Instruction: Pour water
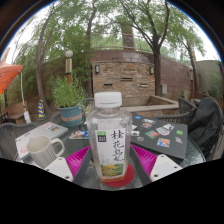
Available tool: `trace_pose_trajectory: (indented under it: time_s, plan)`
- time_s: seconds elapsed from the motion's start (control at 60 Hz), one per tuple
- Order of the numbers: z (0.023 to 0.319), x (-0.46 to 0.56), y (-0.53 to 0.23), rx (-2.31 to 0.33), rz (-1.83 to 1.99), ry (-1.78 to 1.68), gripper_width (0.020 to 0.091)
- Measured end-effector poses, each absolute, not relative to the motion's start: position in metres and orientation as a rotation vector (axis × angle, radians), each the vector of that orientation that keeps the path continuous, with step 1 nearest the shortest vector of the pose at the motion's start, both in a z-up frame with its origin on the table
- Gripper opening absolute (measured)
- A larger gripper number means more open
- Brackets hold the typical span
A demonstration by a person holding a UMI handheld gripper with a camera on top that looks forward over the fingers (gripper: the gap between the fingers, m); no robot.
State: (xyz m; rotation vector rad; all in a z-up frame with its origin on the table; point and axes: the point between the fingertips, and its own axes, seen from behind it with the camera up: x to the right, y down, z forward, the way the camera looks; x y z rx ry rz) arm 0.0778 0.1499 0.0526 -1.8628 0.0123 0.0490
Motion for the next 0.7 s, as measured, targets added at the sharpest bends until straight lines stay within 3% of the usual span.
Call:
trace_pose_trajectory:
  time_s: [0.083, 0.25, 0.383, 0.533, 0.7]
  plan:
    - [0.04, 0.074, 0.128, -1.947, 0.075, 0.036, 0.0836]
    - [0.072, 0.076, 0.063, -2.003, 0.038, 0.131, 0.0834]
    - [0.129, 0.065, -0.009, -2.076, -0.015, 0.21, 0.0834]
    - [0.222, 0.025, -0.089, -2.08, -0.026, 0.262, 0.0833]
    - [0.293, -0.017, -0.161, -2.082, 0.008, 0.311, 0.0834]
